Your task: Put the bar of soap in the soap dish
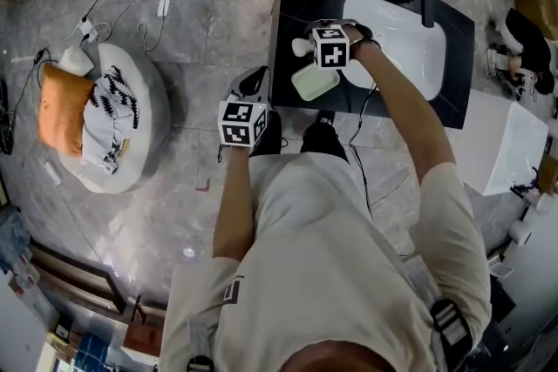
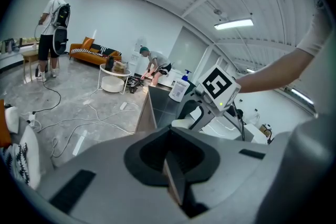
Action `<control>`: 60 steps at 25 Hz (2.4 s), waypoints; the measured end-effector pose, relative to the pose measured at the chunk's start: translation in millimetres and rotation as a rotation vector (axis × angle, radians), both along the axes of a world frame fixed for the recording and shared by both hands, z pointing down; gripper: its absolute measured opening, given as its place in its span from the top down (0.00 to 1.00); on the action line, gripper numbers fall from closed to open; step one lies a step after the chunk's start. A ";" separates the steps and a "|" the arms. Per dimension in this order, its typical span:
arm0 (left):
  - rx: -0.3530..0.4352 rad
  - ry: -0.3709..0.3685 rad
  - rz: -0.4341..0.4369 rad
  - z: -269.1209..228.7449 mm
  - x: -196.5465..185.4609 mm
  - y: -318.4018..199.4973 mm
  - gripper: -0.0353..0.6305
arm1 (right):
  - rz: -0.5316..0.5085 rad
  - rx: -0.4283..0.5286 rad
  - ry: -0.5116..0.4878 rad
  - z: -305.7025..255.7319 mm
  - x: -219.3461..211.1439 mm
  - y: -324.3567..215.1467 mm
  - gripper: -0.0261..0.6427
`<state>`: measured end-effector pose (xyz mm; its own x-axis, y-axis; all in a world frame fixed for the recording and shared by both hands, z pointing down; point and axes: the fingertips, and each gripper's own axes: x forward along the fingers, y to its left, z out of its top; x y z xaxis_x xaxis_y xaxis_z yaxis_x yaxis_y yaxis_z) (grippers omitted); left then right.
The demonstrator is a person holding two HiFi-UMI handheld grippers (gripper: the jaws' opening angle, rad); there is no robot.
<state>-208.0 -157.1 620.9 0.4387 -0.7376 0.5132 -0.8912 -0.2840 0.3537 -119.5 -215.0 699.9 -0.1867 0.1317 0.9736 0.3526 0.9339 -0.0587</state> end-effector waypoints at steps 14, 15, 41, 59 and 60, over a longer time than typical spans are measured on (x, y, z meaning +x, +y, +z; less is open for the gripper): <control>-0.003 -0.004 0.052 2.1 12.3 1.4 0.94 | 0.063 0.064 -0.060 -21.1 2.4 -8.2 0.67; -0.003 -0.005 0.057 2.2 14.3 1.0 0.94 | 0.066 0.066 -0.067 -24.0 2.7 -8.4 0.67; -0.016 -0.020 0.118 2.6 44.6 5.7 0.94 | 0.010 0.022 -0.151 -39.3 24.3 70.3 0.67; -0.024 -0.034 0.085 4.1 46.9 13.0 0.94 | -0.112 0.000 -0.114 -13.4 23.0 91.6 0.67; -0.025 -0.036 0.081 4.4 46.3 13.3 0.94 | -0.119 0.001 -0.114 -12.7 22.6 92.0 0.67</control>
